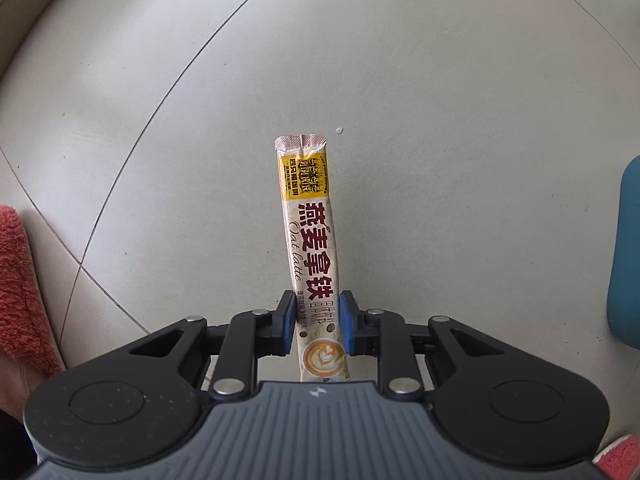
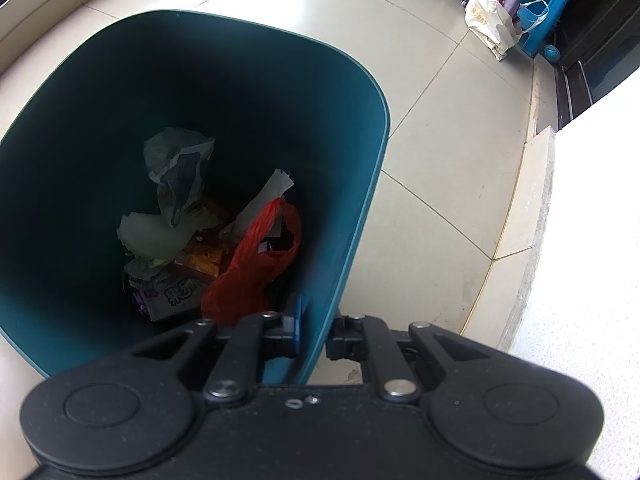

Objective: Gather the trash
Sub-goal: 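Close the left gripper on the oat latte stick and lift it, then carry the latte stick with the left gripper into the bin and release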

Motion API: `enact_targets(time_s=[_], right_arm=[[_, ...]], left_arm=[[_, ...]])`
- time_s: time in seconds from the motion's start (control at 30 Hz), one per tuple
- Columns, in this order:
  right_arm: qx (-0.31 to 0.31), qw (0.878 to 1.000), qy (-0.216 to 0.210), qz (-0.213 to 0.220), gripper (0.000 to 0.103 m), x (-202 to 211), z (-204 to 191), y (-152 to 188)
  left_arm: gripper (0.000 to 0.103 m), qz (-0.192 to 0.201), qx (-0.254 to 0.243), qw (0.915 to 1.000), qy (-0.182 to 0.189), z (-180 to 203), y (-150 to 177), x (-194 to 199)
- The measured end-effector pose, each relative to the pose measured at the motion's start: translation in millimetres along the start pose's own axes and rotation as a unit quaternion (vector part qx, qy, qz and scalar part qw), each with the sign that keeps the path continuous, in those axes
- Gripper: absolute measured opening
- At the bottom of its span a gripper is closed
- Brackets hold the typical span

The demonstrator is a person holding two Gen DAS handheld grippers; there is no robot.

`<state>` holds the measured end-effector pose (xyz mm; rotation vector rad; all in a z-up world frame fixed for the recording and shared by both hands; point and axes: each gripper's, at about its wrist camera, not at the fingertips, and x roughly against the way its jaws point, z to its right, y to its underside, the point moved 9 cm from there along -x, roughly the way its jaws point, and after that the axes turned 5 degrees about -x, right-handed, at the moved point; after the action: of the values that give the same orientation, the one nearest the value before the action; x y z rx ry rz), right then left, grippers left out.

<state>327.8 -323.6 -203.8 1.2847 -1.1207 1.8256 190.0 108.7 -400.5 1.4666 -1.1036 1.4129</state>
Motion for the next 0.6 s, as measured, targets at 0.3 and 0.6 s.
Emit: enact_targets(time_s=[0.3,0.6], right_arm=[[0.0,1.0,0.002,0.008,0.01,1.1,-3.1,1.0],[-0.011,1.0,-0.009,0.014,0.009,2.4,0.1,0.6]], left_arm=[[0.022,0.05,-0.038,0.9971,0.042,24.6,-3.7,102.7],[0.022,0.127,-0.115,0.9808,0.093,77.1,-20.0,231.5]])
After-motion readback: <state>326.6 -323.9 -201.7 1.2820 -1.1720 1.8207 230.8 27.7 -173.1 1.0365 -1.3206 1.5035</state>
